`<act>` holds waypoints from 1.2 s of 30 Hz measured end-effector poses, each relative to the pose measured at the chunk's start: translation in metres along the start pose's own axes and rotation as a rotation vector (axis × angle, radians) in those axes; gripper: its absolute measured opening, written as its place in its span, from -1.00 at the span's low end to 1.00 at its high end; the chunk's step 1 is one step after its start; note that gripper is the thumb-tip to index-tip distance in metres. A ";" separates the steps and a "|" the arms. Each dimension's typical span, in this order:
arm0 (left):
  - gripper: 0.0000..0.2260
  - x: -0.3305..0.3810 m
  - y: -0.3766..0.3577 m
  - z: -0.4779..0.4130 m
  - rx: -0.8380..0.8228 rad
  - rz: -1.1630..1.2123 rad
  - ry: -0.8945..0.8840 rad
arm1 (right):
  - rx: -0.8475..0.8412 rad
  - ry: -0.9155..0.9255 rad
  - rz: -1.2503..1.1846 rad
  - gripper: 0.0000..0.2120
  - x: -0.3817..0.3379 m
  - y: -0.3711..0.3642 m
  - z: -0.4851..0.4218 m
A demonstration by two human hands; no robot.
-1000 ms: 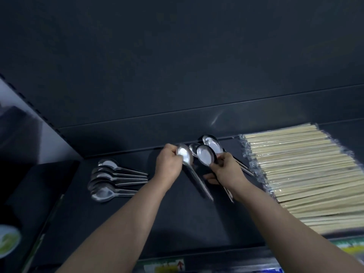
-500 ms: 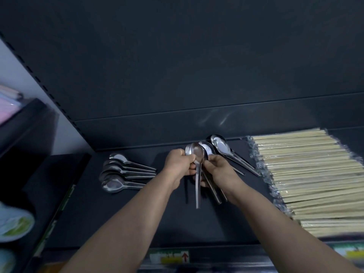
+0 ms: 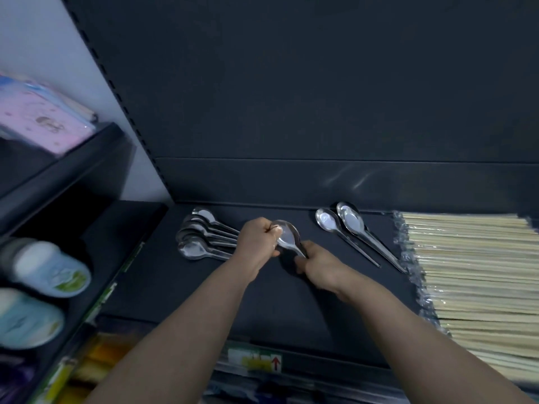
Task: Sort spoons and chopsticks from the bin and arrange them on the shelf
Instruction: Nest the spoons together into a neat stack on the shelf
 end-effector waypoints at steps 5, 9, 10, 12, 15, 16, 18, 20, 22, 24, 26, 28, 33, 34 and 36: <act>-0.94 -0.027 0.054 0.011 0.060 -0.164 -0.071 | 0.025 0.086 0.443 -0.86 -0.030 -0.030 -0.010; -0.78 -0.057 0.105 0.010 0.188 -0.222 -0.037 | 0.105 0.236 0.578 -0.71 -0.055 -0.072 -0.011; -0.78 -0.066 0.116 0.010 0.218 -0.240 -0.023 | 0.120 0.266 0.603 -0.71 -0.059 -0.083 -0.012; -0.80 -0.080 0.133 0.012 0.252 -0.284 -0.020 | 0.131 0.301 0.636 -0.69 -0.066 -0.105 -0.015; -0.83 -0.096 0.150 0.009 0.254 -0.335 -0.035 | 0.147 0.306 0.660 -0.52 -0.068 -0.133 -0.019; -0.85 -0.100 0.153 0.006 0.249 -0.359 -0.040 | 0.174 0.300 0.681 -0.50 -0.068 -0.140 -0.022; -0.89 -0.107 0.158 0.000 0.239 -0.436 -0.063 | 0.253 0.316 0.771 -0.51 -0.066 -0.149 -0.026; -0.91 -0.111 0.161 -0.005 0.231 -0.507 -0.077 | 0.319 0.339 0.851 -0.55 -0.067 -0.153 -0.027; -0.84 -0.112 0.163 -0.007 0.245 -0.543 -0.104 | 0.362 0.341 0.908 -0.55 -0.069 -0.156 -0.026; -0.73 -0.109 0.166 -0.008 0.271 -0.568 -0.158 | 0.393 0.313 0.970 -0.56 -0.070 -0.158 -0.023; -0.72 -0.104 0.167 -0.009 0.280 -0.600 -0.225 | 0.408 0.300 0.985 -0.57 -0.069 -0.159 -0.023; -0.78 -0.096 0.162 -0.009 0.268 -0.618 -0.277 | 0.429 0.311 0.979 -0.58 -0.068 -0.158 -0.019; -0.89 -0.070 0.128 -0.008 0.152 -0.541 -0.354 | 0.544 0.228 1.036 -0.63 -0.055 -0.133 -0.005; -0.90 -0.064 0.118 -0.009 0.125 -0.539 -0.368 | 0.554 0.225 1.033 -0.64 -0.051 -0.124 -0.001; -0.90 -0.052 0.094 -0.009 0.060 -0.577 -0.401 | 0.574 0.208 1.008 -0.63 -0.041 -0.104 0.009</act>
Point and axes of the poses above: each hand's wrist, its own z-axis away from the middle knuckle, its own y-axis out of the back of the hand, x = y × z, the point moved 2 cm from there along -z, towards the middle knuckle, and after that the axes turned 3 degrees about -z, right-handed, at the moved point
